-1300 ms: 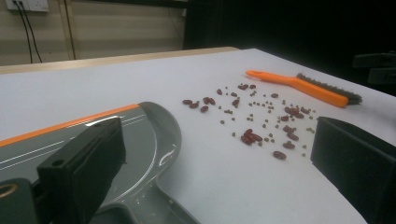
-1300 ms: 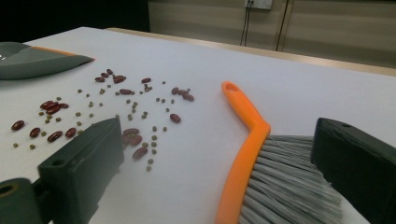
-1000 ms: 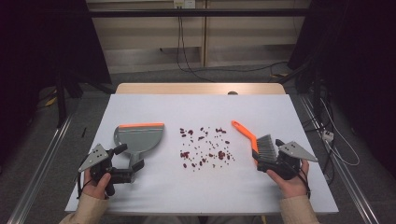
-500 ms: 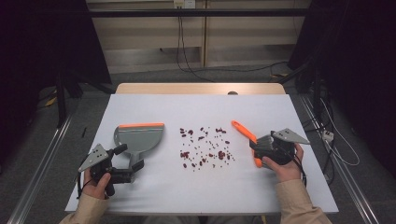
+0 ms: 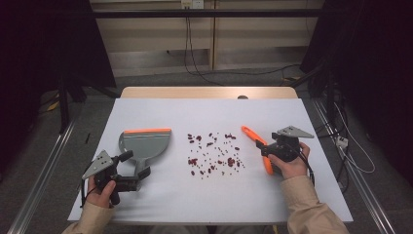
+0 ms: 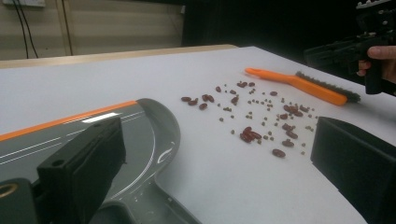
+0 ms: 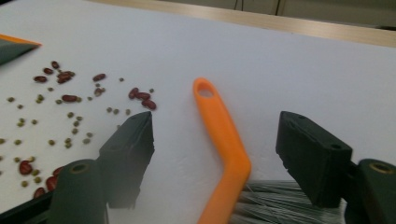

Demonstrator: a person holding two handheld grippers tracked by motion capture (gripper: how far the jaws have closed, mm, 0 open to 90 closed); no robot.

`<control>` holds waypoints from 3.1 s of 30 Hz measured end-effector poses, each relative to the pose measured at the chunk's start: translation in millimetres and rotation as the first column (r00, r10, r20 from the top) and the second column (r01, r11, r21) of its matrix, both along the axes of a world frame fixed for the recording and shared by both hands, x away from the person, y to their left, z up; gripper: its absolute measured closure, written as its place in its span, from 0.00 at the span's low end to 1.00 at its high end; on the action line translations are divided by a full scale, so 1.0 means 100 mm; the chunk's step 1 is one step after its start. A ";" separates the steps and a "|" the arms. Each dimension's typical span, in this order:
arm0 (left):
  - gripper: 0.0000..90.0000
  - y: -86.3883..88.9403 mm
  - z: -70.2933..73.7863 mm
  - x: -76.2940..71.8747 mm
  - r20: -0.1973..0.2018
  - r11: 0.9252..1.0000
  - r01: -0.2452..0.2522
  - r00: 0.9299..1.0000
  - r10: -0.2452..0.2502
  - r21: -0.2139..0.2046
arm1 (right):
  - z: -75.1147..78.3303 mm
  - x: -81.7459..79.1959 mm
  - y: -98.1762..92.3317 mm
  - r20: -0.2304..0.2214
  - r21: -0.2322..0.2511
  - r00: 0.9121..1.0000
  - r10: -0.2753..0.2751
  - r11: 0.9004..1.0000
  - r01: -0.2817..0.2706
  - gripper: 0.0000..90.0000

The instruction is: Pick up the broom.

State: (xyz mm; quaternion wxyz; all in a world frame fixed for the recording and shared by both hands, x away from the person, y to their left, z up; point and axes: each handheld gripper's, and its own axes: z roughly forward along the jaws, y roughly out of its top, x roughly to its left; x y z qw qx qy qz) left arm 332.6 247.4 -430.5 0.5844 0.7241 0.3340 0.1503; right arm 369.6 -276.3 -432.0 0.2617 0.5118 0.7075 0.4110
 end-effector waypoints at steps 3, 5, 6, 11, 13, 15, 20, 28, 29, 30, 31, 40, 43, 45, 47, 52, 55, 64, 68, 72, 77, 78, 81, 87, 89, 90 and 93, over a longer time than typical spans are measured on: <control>0.03 0.00 0.00 0.00 -0.001 1.000 0.002 1.000 -0.002 0.007 | -0.02 0.04 0.01 -0.016 -0.009 1.000 0.009 1.000 -0.009 0.45; 0.03 0.00 0.00 0.00 -0.002 1.000 0.003 1.000 -0.003 0.003 | -0.04 0.08 0.00 -0.054 0.002 0.998 0.015 1.000 -0.015 0.51; 0.03 0.00 0.00 0.00 -0.002 1.000 0.003 1.000 -0.003 0.004 | -0.06 0.11 -0.01 -0.063 0.000 0.998 0.012 1.000 -0.012 0.54; 0.03 0.00 -0.01 0.01 -0.007 1.000 0.007 1.000 -0.007 0.002 | -0.15 0.20 -0.08 -0.110 -0.007 0.994 -0.017 1.000 0.017 0.60; 0.03 0.00 -0.01 0.01 -0.010 1.000 0.008 1.000 -0.008 0.003 | -0.20 0.23 -0.11 -0.138 0.004 0.990 -0.025 1.000 0.026 0.61; 0.03 -0.01 -0.01 0.01 -0.013 1.000 0.007 1.000 -0.007 -0.003 | -0.23 0.25 -0.13 -0.160 0.011 0.987 -0.034 0.999 0.036 0.62; 0.03 -0.01 -0.02 0.01 -0.018 1.000 0.007 1.000 -0.007 -0.004 | -0.21 0.33 -0.12 -0.200 0.009 0.979 -0.024 1.000 0.026 0.66; 0.03 0.00 -0.03 0.02 -0.023 1.000 0.009 1.000 -0.009 0.001 | -0.26 0.40 -0.05 -0.258 -0.024 0.966 -0.022 1.000 0.016 0.70; 0.03 0.00 -0.03 0.02 -0.024 1.000 0.009 1.000 -0.009 0.000 | -0.26 0.40 -0.05 -0.258 -0.024 0.966 -0.022 1.000 0.016 0.70; 0.03 0.00 -0.03 0.02 -0.023 1.000 0.009 1.000 -0.009 0.001 | -0.26 0.40 -0.06 -0.260 -0.023 0.965 -0.024 1.000 0.019 0.71; 0.03 0.00 -0.03 0.02 -0.023 1.000 0.009 1.000 -0.009 0.002 | -0.26 0.40 -0.06 -0.265 -0.021 0.964 -0.024 1.000 0.019 0.73; 0.03 0.02 -0.02 0.01 -0.020 1.000 0.004 1.000 -0.003 0.004 | -0.20 0.32 -0.09 -0.325 -0.036 0.946 -0.010 0.999 -0.001 0.77; 0.03 0.02 -0.02 0.00 -0.023 1.000 0.001 1.000 -0.001 0.002 | -0.18 0.27 -0.12 -0.345 -0.041 0.938 -0.003 0.999 -0.012 0.77; 0.03 0.02 -0.02 0.00 -0.021 1.000 0.003 1.000 -0.002 0.005 | -0.18 0.26 -0.12 -0.343 -0.041 0.939 -0.007 0.999 -0.008 0.76; 0.03 0.01 -0.01 0.00 -0.017 1.000 0.009 1.000 -0.009 0.017 | -0.18 0.27 -0.10 -0.350 -0.047 0.937 -0.011 0.999 -0.006 0.75; 0.03 -0.01 -0.01 0.00 -0.020 1.000 0.010 1.000 -0.010 0.005 | -0.19 0.27 -0.06 -0.357 -0.053 0.934 0.015 0.998 -0.036 0.61; 0.03 -0.01 -0.01 0.00 -0.018 1.000 0.009 1.000 -0.009 0.006 | -0.17 0.30 0.02 -0.369 -0.123 0.929 -0.002 0.991 -0.047 0.61; 0.03 0.00 -0.01 -0.02 -0.014 1.000 0.004 1.000 -0.003 0.009 | -0.18 0.34 -0.08 -0.387 -0.052 0.922 -0.008 0.999 -0.013 0.76; 0.03 -0.01 -0.01 -0.01 -0.011 1.000 0.008 1.000 -0.008 0.015 | -0.21 0.30 -0.08 -0.357 -0.045 0.934 -0.015 0.999 -0.001 0.76; 0.03 -0.01 -0.01 0.00 -0.011 1.000 0.009 1.000 -0.009 0.016 | -0.22 0.30 -0.09 -0.351 -0.030 0.936 -0.012 1.000 0.001 0.76; 0.03 -0.01 -0.01 0.00 -0.011 1.000 0.006 1.000 -0.006 0.016 | -0.22 0.30 -0.08 -0.346 -0.038 0.938 -0.015 0.999 0.002 0.76; 0.03 -0.01 -0.01 0.00 -0.010 1.000 0.006 1.000 -0.006 0.016 | -0.22 0.29 -0.08 -0.346 -0.039 0.938 -0.015 0.999 0.002 0.76; 0.03 -0.02 -0.01 -0.01 -0.012 1.000 0.006 1.000 -0.005 0.016 | -0.22 0.29 -0.08 -0.338 -0.041 0.941 -0.012 0.999 -0.002 0.77; 0.03 -0.01 -0.01 0.00 -0.016 1.000 0.002 1.000 -0.001 0.006 | -0.21 0.28 -0.08 -0.328 -0.048 0.945 -0.007 0.999 -0.009 0.77; 0.03 0.00 -0.02 0.01 -0.019 1.000 0.003 1.000 -0.002 0.011 | -0.20 0.28 -0.08 -0.329 -0.048 0.944 -0.006 0.999 -0.010 0.77; 0.03 0.00 -0.02 0.01 -0.019 1.000 0.002 1.000 -0.002 0.010 | -0.20 0.28 -0.08 -0.326 -0.051 0.945 -0.006 0.999 -0.011 0.77; 0.03 -0.01 -0.02 0.00 -0.019 1.000 0.003 1.000 -0.003 0.006 | -0.20 0.28 -0.08 -0.310 -0.049 0.951 -0.004 0.999 -0.012 0.78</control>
